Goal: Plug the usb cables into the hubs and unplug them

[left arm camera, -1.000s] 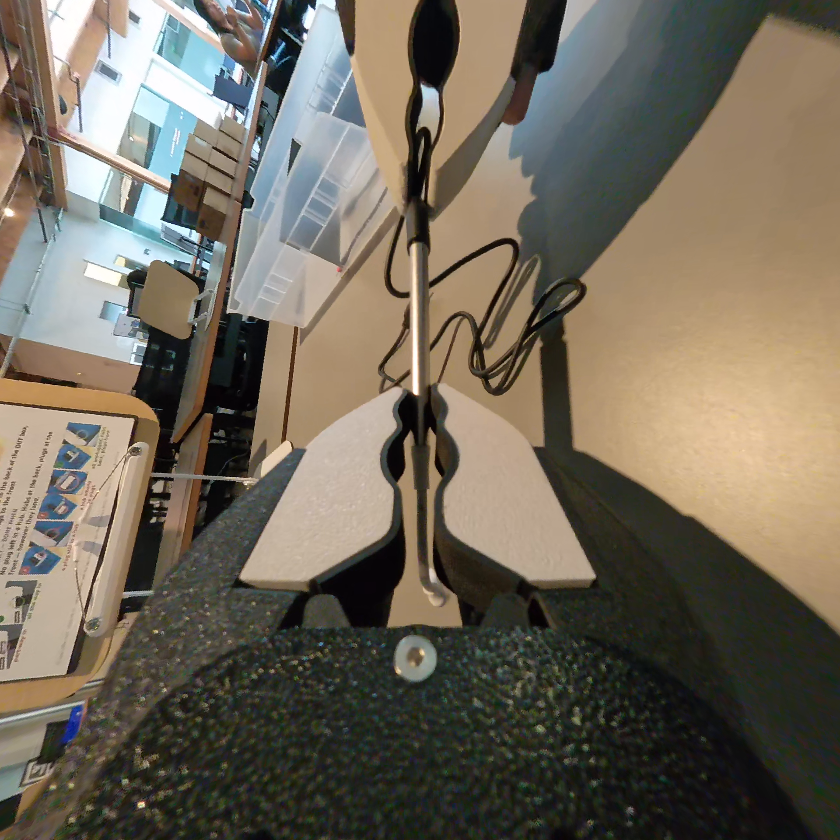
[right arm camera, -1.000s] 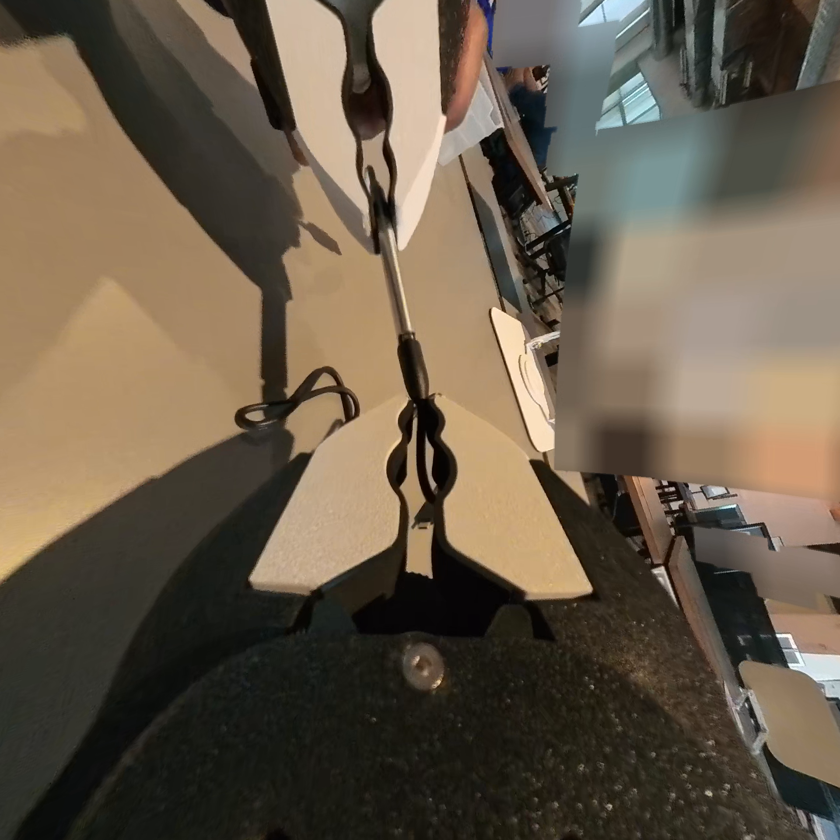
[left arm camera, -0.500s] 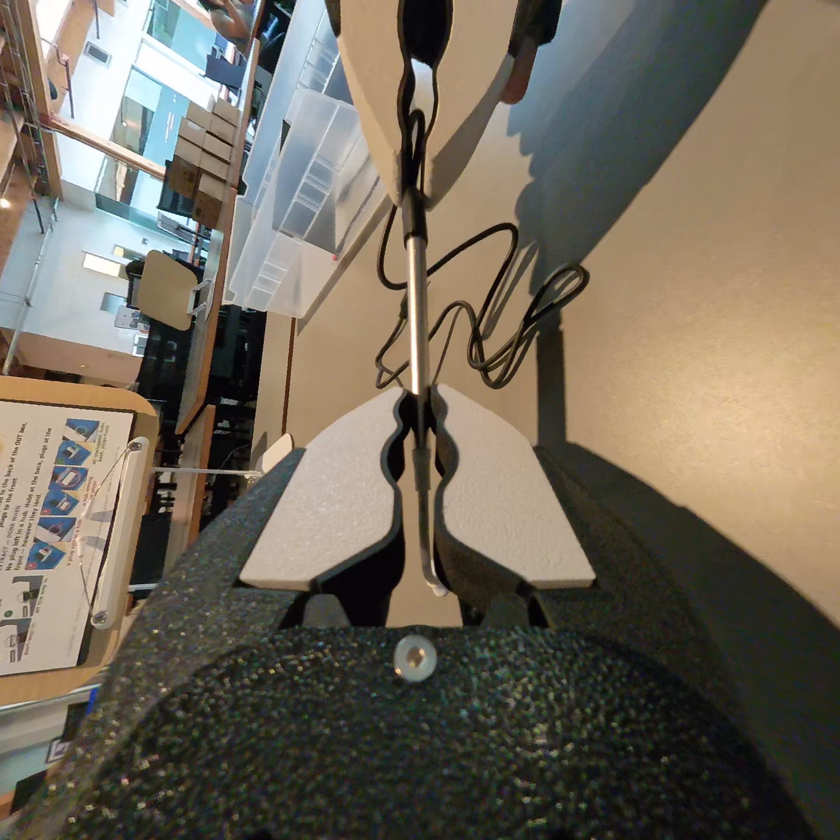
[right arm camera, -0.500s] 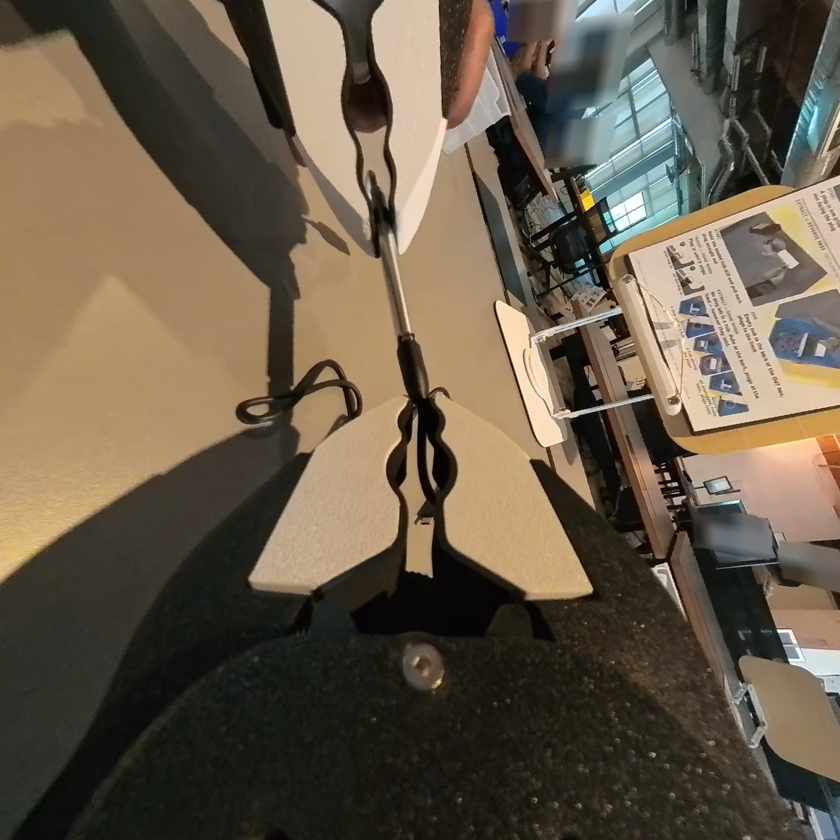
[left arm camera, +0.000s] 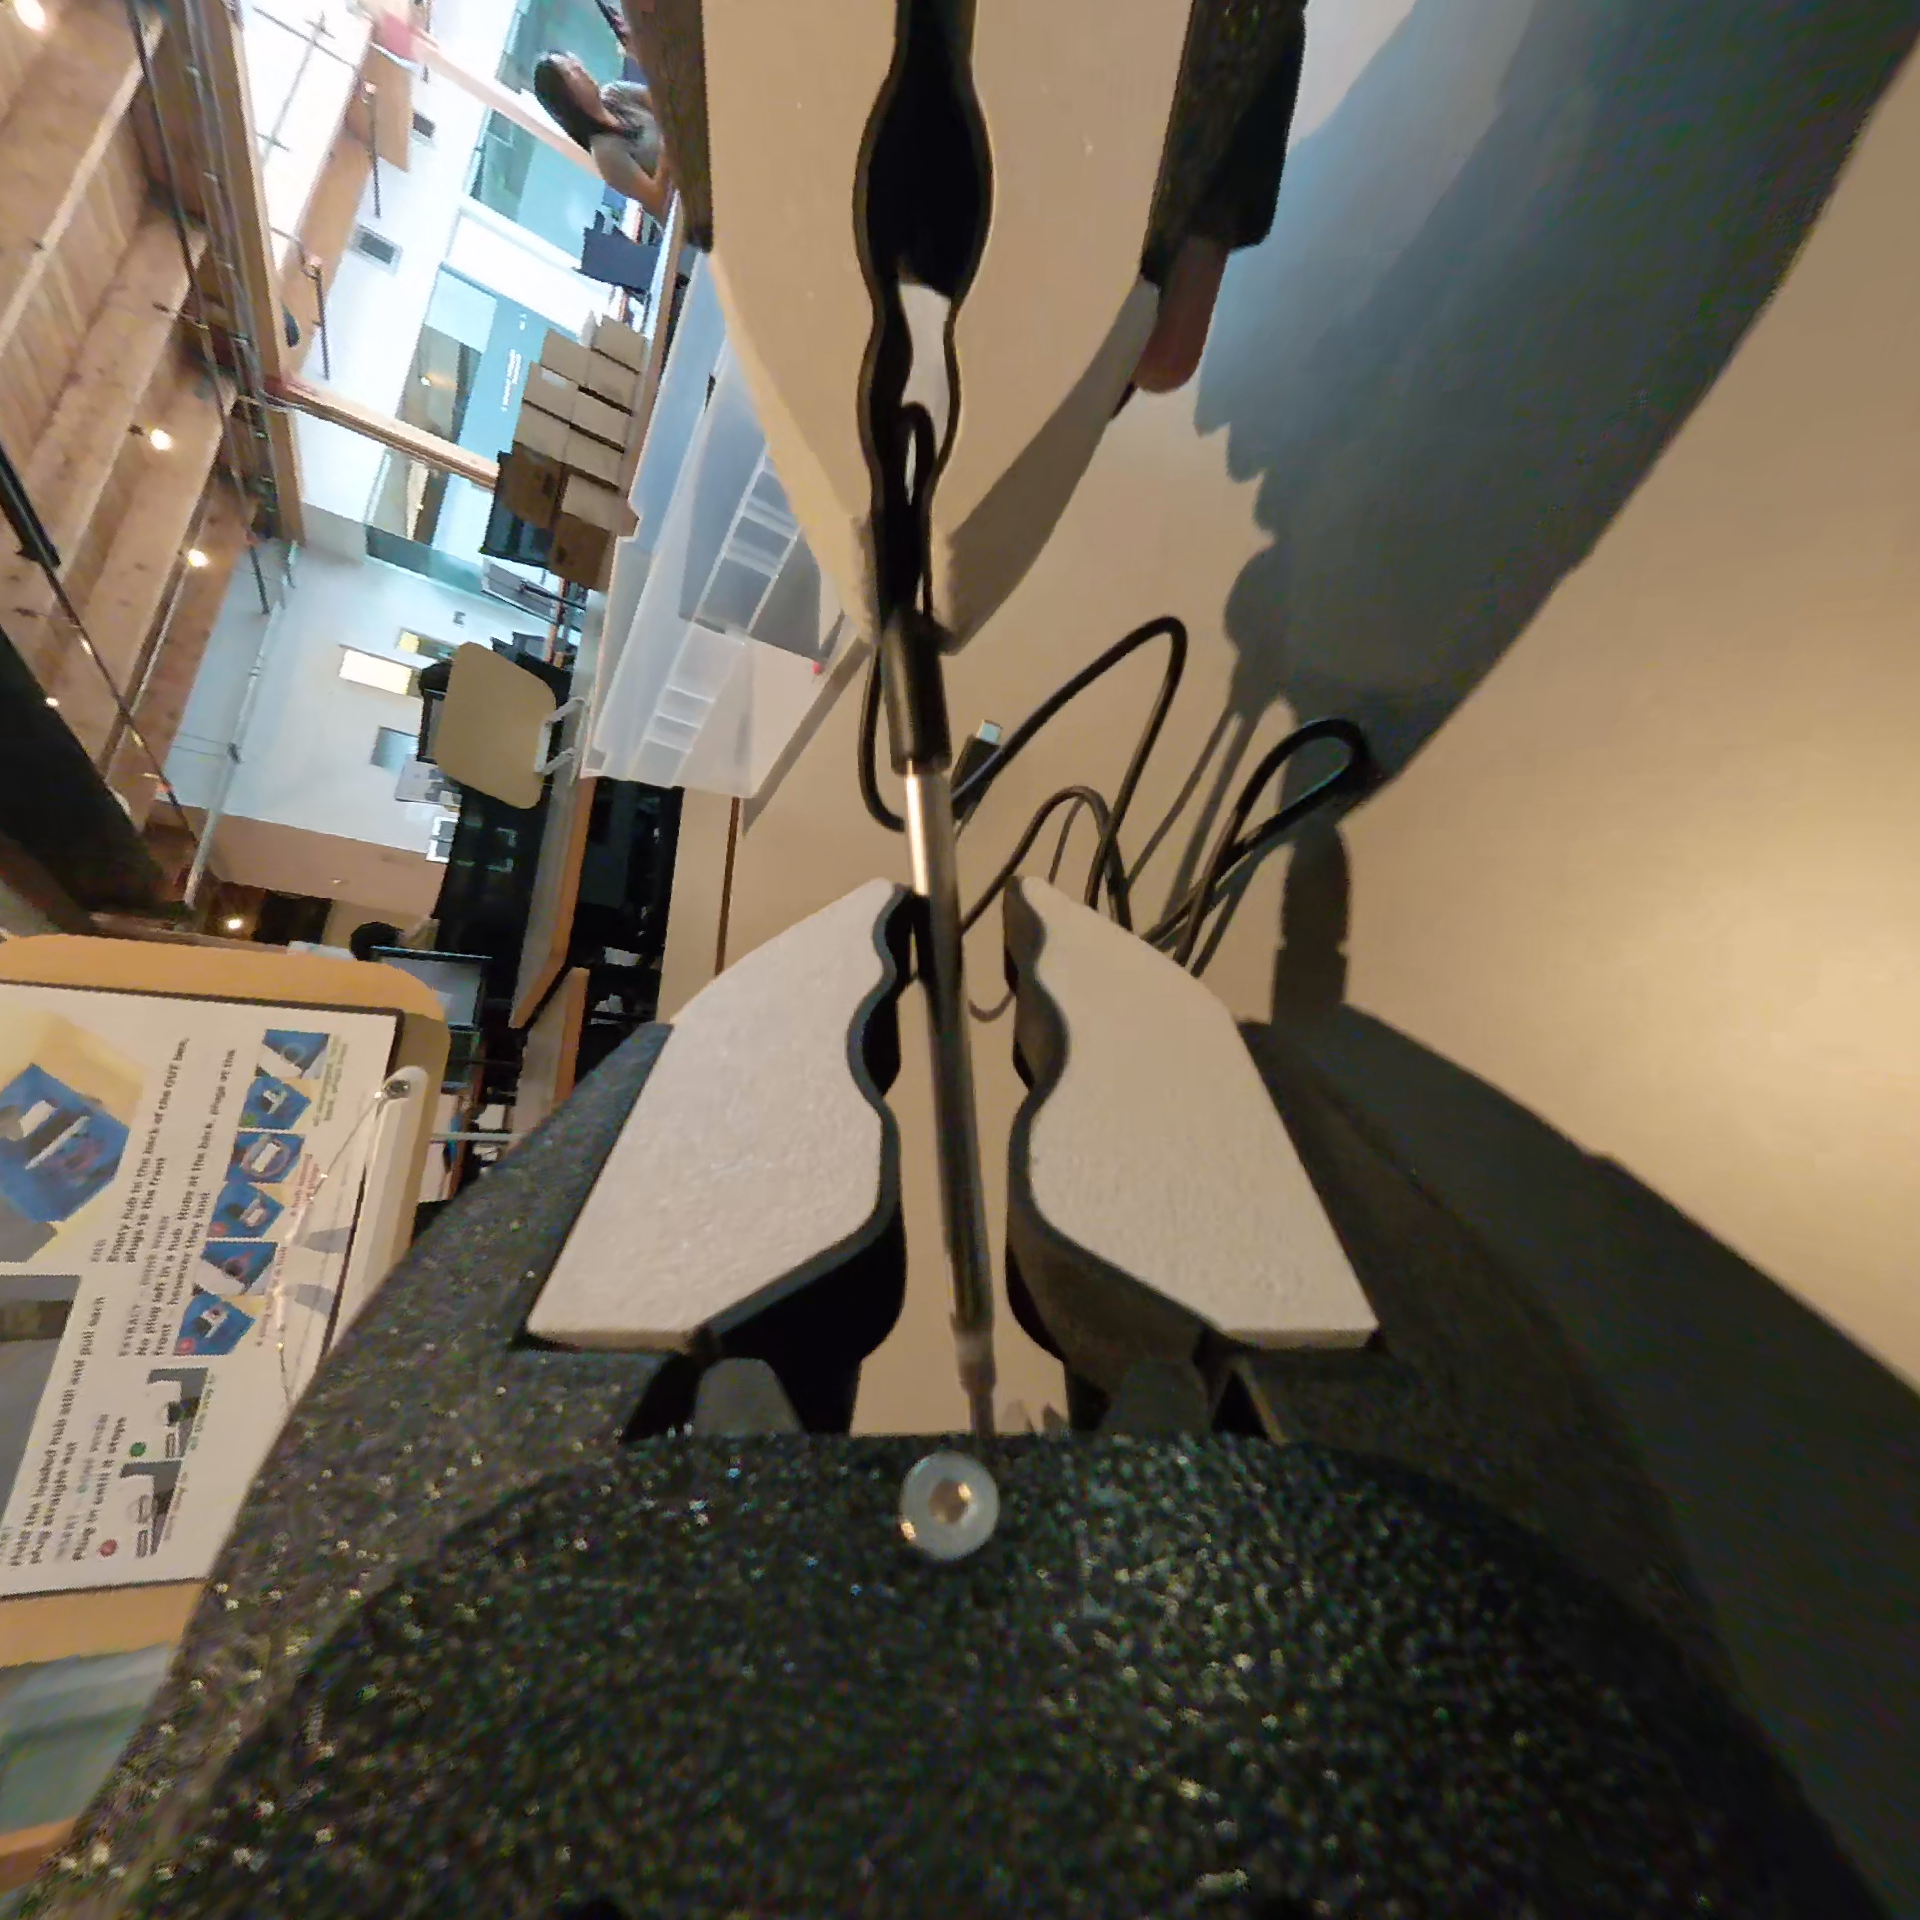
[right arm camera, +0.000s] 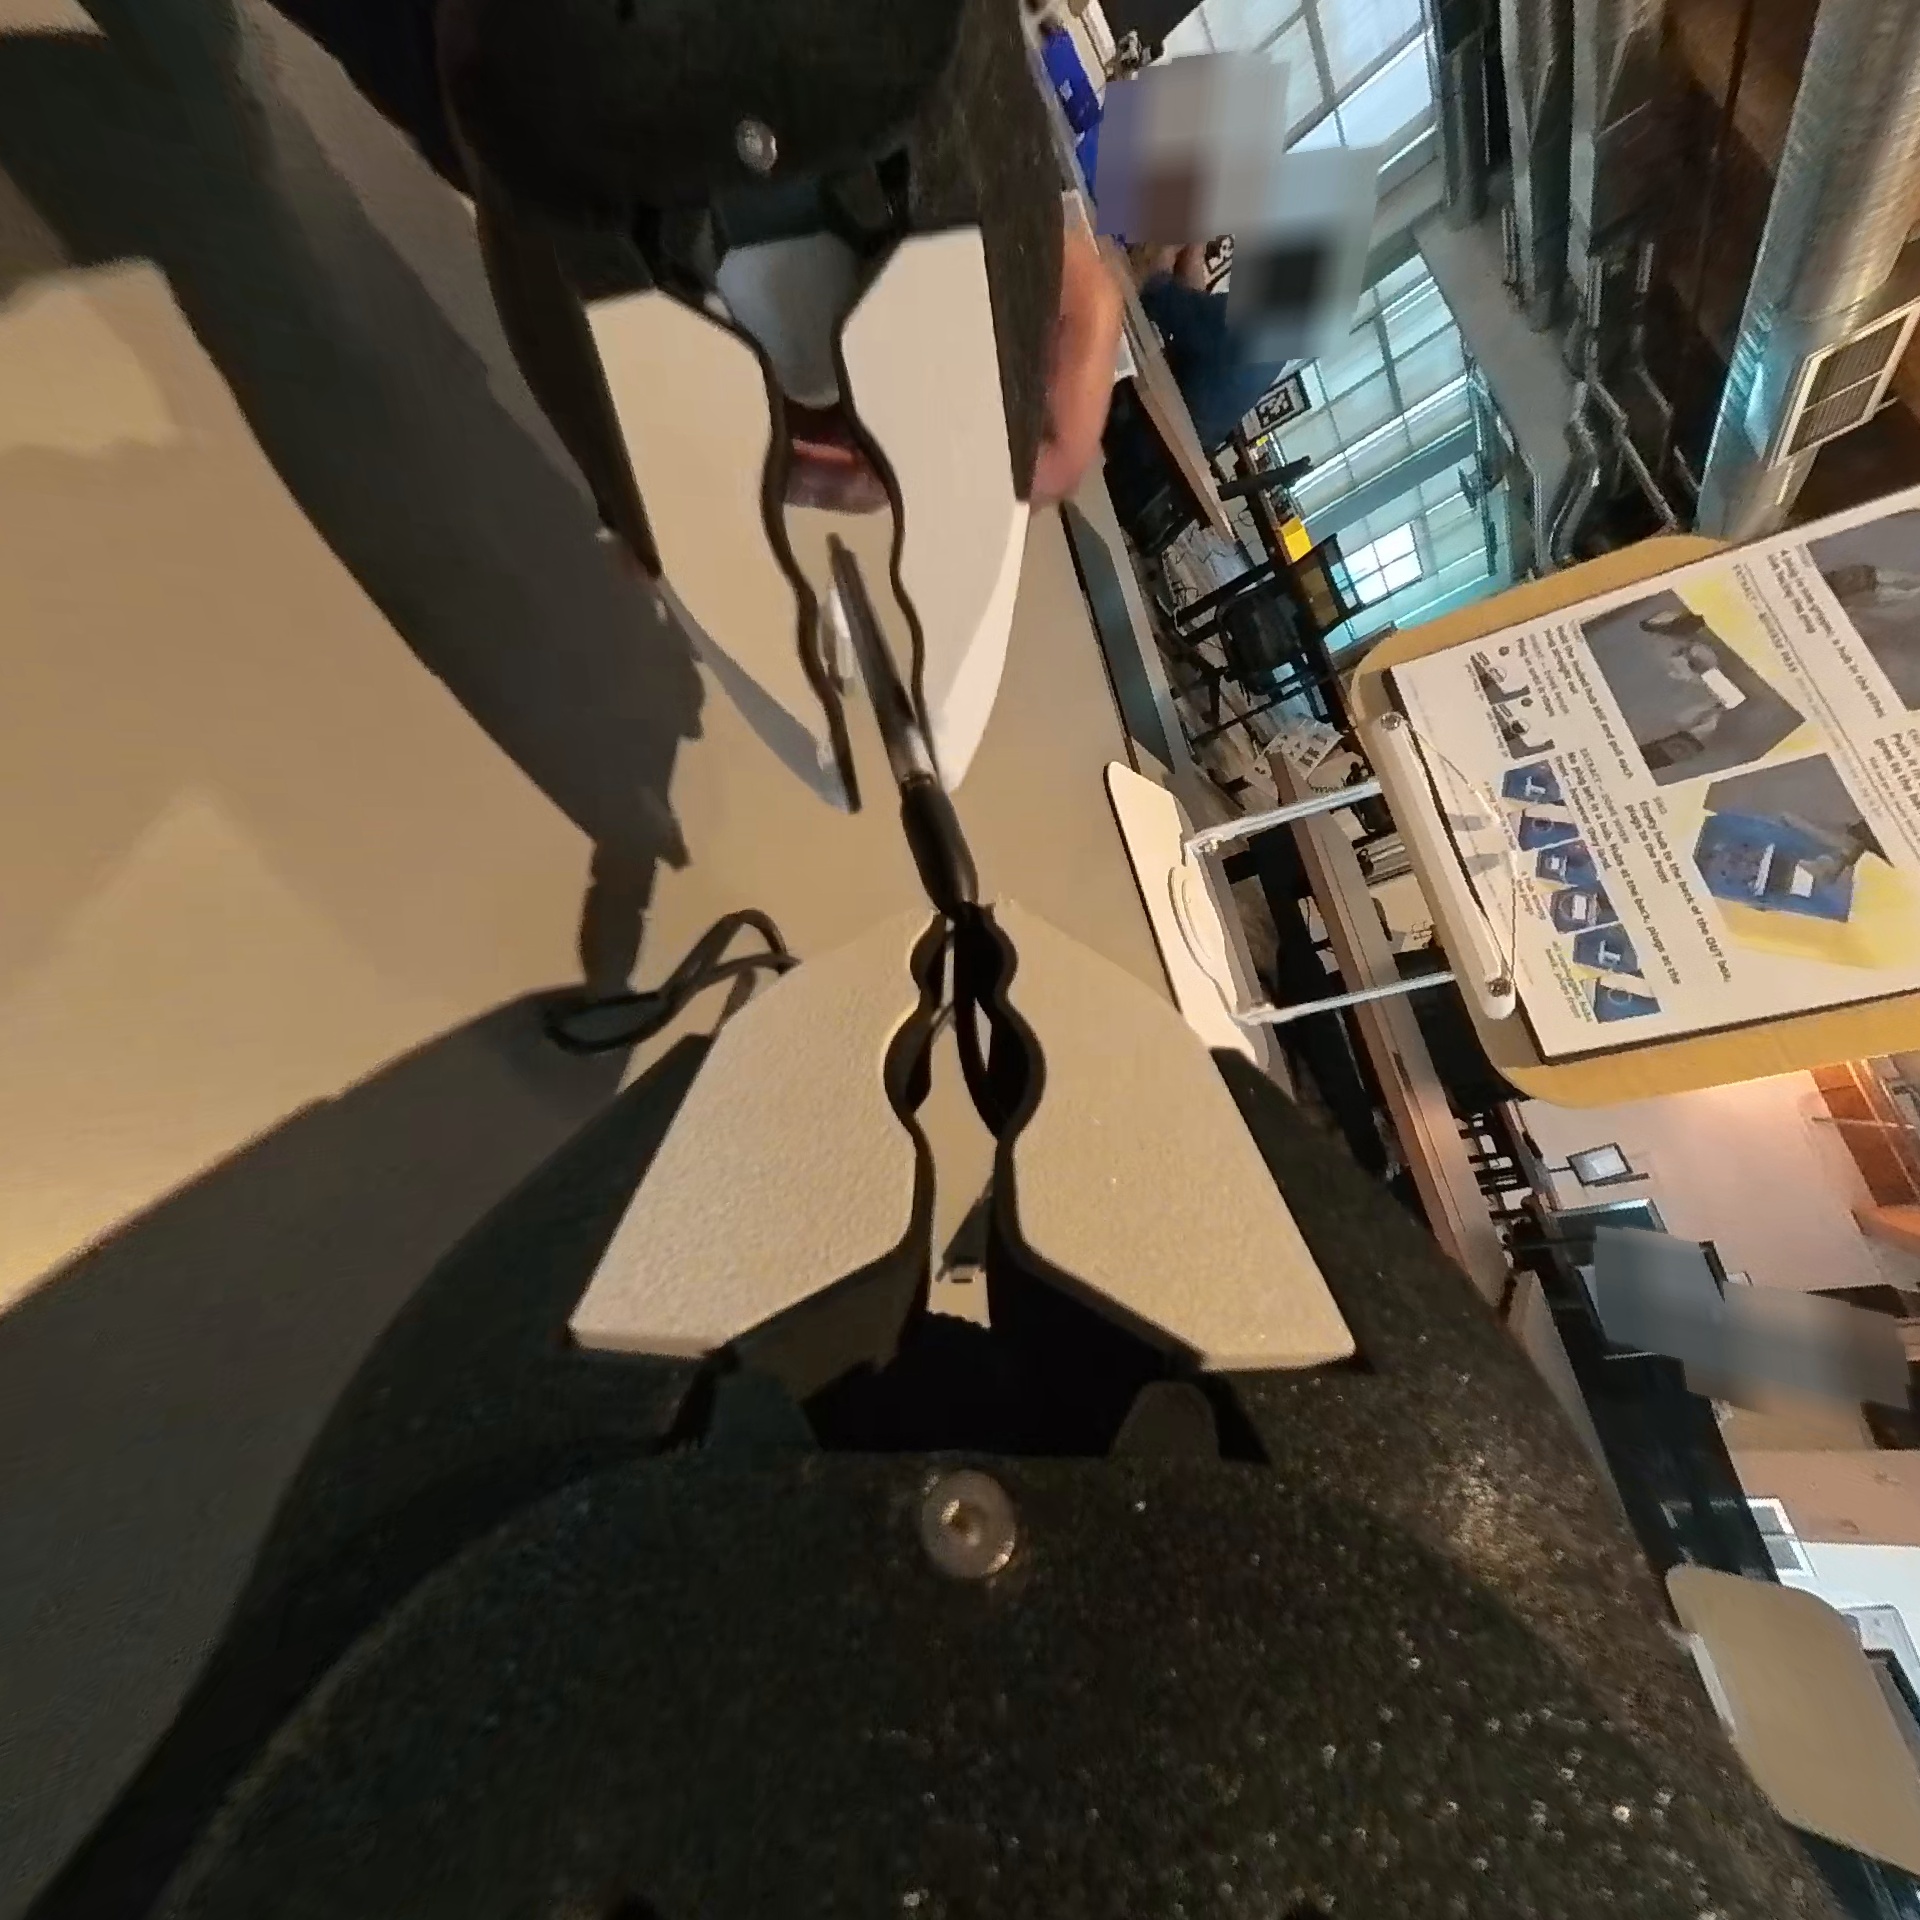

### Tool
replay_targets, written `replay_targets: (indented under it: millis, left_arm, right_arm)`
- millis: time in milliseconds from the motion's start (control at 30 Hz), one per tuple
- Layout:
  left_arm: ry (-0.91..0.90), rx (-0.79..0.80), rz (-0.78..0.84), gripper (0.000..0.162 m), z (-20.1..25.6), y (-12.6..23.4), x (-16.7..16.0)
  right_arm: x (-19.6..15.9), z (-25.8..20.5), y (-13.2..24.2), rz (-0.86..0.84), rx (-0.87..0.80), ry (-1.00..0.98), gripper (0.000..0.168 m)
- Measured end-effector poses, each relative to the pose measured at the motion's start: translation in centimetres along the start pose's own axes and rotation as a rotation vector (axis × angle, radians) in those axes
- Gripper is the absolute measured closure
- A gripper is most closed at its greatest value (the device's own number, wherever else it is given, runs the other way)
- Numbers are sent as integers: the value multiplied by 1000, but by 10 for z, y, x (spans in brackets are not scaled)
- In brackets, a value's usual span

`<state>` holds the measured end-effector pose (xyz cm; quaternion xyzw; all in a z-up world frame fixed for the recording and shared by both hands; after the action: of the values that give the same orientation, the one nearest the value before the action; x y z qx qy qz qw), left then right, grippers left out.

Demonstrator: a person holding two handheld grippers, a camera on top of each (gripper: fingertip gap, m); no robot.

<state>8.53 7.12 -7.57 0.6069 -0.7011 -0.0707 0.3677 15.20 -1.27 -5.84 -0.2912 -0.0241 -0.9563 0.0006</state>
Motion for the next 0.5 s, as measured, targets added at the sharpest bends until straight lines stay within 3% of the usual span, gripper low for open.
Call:
replay_targets:
  millis: [33,267,500]
  left_arm:
    - [-7,12,-16,146,0,-2,0]
    - [-5,54,-82,154,-5,2,1]
    - [-52,94,-247,154,-4,0,3]
  right_arm:
    - [2,-1,0,9,2,-4,164]
    - [8,-3,-1,30,-3,6,164]
    - [8,-6,0,22,8,18,164]
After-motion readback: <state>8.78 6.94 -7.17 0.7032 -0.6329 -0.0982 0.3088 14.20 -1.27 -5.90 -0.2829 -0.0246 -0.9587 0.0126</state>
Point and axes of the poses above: each gripper's, where its closed fingertips meet, y back along the fingers, x out of its top, z = x × y across the jaws, the point moved 5 cm from there along y, back along the fingers, and after that the axes turned 15 degrees about -x, right-handed, at the moved point
